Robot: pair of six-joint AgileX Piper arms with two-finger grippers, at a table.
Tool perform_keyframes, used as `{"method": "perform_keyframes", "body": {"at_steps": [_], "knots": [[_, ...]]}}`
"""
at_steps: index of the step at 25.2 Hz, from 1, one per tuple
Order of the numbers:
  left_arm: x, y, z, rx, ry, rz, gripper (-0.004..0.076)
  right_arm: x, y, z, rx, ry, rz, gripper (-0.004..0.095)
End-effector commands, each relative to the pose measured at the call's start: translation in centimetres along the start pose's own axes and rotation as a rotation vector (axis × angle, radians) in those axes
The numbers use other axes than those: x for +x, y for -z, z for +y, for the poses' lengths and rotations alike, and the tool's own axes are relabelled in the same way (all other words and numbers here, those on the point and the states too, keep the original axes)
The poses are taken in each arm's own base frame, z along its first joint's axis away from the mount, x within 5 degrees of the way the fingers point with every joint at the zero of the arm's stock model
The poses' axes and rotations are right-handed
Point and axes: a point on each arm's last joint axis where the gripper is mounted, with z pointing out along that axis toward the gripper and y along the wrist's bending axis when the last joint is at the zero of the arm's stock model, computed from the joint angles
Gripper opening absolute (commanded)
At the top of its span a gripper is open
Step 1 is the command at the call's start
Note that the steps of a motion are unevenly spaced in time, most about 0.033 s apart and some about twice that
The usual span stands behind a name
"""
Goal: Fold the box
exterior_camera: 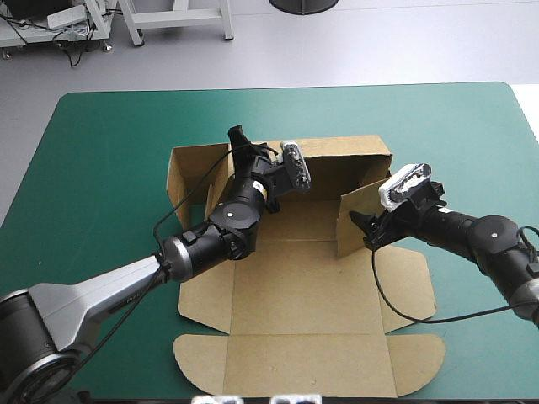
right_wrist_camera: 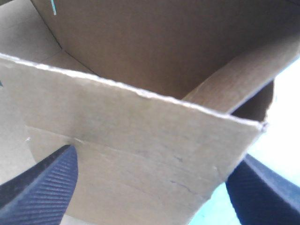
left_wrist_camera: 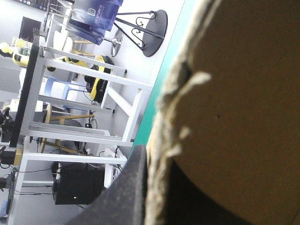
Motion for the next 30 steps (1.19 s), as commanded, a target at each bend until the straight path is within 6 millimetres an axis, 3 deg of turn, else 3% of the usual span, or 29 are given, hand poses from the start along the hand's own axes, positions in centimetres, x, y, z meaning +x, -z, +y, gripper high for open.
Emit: {"method": "perform_keyframes", "body": {"at_steps": [1,4,7,19,30], "knots": [[-0.5,1.2,0.9,-0.005,0.054,-0.033,-0.0003,-1.0,-0.3,-0.5,0.008,-0.069,-0.06,0.0766],[0.3,1.3,-1.2,0.031,-0.076,0.003,-0.0003,-0.6,-1.7,-0.9,-0.009,-0.137,-0.061,0.0766],[0.2,1.4,-1.6,0.041,-0.065,-0.01,-0.0003,-0.8,-1.7,-1.0,-0.009,-0.151,-0.088,0.0745],[-0.5,1.8,-2.2,0.072,-0.054,-0.049,-0.0003,-0.9,-1.8,-0.6,-0.051,-0.158,-0.099,-0.0019],[-0.4,2.1,-1.9,0.056,-0.056,-0.034,-0.0001,-0.9,-1.8,-0.5,-0.058,-0.156,-0.1,-0.0017]]}}
